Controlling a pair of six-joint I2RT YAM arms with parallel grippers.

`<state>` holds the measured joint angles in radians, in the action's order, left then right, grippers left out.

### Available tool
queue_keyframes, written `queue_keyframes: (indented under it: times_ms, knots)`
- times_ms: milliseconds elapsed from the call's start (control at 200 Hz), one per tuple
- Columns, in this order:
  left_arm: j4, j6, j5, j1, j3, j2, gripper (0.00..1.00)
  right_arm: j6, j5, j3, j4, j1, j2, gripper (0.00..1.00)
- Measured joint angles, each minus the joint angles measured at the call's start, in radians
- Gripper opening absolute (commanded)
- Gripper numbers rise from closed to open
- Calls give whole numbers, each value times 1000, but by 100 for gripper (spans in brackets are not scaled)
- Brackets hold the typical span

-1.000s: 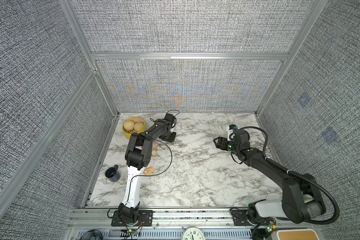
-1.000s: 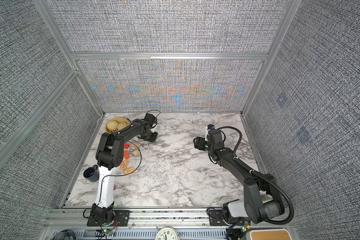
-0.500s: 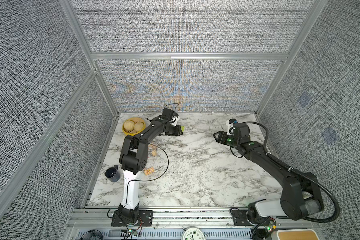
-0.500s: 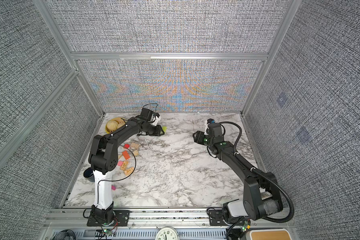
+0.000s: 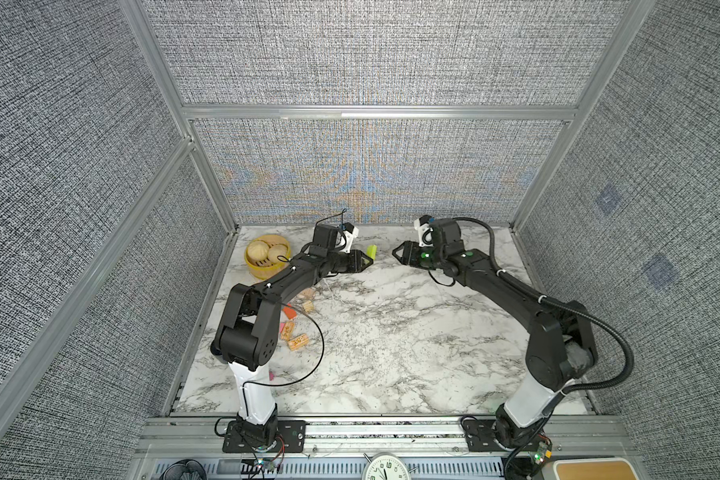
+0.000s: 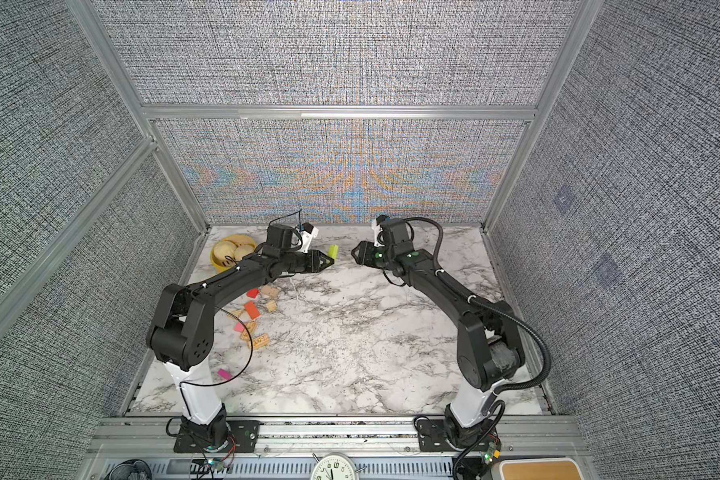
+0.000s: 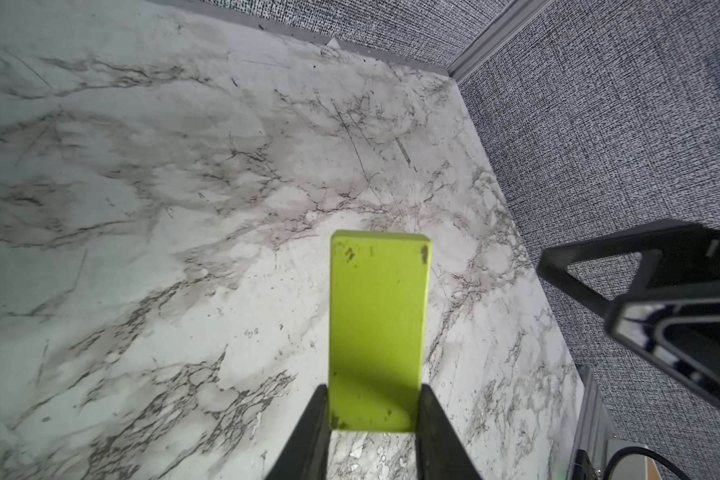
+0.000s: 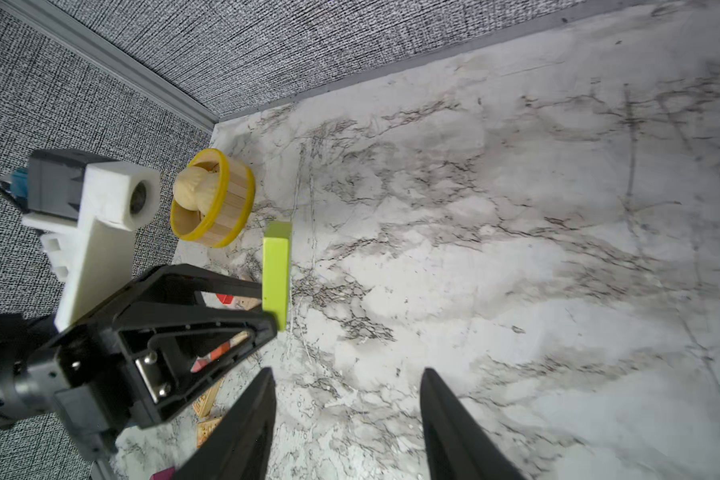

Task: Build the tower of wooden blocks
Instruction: 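Pass the lime-green block from the left gripper to the right gripper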

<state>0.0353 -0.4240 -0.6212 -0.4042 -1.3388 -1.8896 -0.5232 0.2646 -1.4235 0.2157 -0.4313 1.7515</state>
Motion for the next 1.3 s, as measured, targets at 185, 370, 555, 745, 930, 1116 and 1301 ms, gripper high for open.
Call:
queue_keyframes:
  times_ms: [185, 370, 555, 745, 930, 1116, 1301]
  knots:
    - [-79, -42, -47, 0, 43, 0, 24, 7, -25, -121, 39, -49, 85, 53]
    - [-118, -48, -74, 0, 62, 16, 24, 8, -40, -185, 72, -79, 153, 44]
    - [-146, -54, -94, 0, 74, 18, 24, 7, -45, -220, 87, -92, 192, 43]
    - [-174, -65, -113, -1, 81, 18, 24, 7, -47, -245, 91, -100, 209, 35]
    - [-185, -82, -115, -1, 88, 21, 23, 0, -47, -252, 92, -105, 221, 20]
    - [-191, -85, -114, -1, 94, 21, 66, -11, -47, -254, 92, -108, 223, 9]
    - [-188, -81, -99, -1, 107, 30, 99, 6, -76, -276, 127, -103, 219, 2]
